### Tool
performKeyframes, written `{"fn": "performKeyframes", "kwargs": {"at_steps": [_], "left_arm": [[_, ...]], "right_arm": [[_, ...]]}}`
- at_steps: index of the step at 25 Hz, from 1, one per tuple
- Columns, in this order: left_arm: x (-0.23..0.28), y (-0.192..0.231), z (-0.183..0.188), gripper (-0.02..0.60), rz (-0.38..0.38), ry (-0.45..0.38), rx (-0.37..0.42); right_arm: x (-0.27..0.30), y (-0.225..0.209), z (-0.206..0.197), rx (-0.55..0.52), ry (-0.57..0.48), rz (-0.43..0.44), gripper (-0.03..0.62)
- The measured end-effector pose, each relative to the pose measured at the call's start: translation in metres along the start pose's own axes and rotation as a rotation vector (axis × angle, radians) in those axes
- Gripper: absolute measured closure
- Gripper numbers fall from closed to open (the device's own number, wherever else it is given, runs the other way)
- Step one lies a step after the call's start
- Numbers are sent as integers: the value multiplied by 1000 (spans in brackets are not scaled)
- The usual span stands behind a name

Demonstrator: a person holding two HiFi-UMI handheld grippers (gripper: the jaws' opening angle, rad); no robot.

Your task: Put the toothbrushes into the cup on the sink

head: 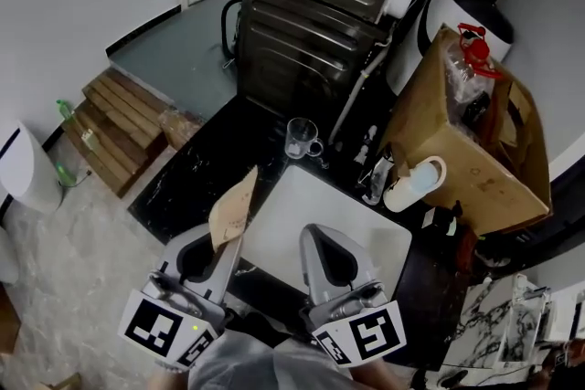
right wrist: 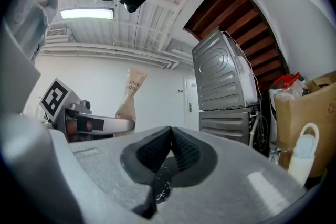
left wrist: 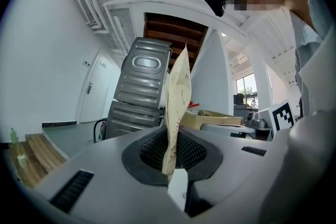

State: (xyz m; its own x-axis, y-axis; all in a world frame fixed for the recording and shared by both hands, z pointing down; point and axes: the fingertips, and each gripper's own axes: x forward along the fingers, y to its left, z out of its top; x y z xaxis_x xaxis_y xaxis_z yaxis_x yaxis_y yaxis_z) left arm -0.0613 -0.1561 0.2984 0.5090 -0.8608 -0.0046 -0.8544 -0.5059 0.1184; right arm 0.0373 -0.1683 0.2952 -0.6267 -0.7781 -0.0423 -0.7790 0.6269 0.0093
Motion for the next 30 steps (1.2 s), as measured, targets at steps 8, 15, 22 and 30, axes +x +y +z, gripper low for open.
{"fn": "performKeyframes", "kwargs": {"at_steps": [8,15,22,30], "left_arm": [[33,-13,1,549,-113,8,6],[65,-7,2,549,-236,25,8],[78,8,3,549,-333,38,11],[82,25,-7,549,-408,65,4]], "right_arm": [[-6,-17,-2,-1,3,-73,595],[13,-24,-1,-19,11,-135,595],[36,-20,12,-48,-19,-205,595],[57,-7,23,71,-80,-208,594]]}}
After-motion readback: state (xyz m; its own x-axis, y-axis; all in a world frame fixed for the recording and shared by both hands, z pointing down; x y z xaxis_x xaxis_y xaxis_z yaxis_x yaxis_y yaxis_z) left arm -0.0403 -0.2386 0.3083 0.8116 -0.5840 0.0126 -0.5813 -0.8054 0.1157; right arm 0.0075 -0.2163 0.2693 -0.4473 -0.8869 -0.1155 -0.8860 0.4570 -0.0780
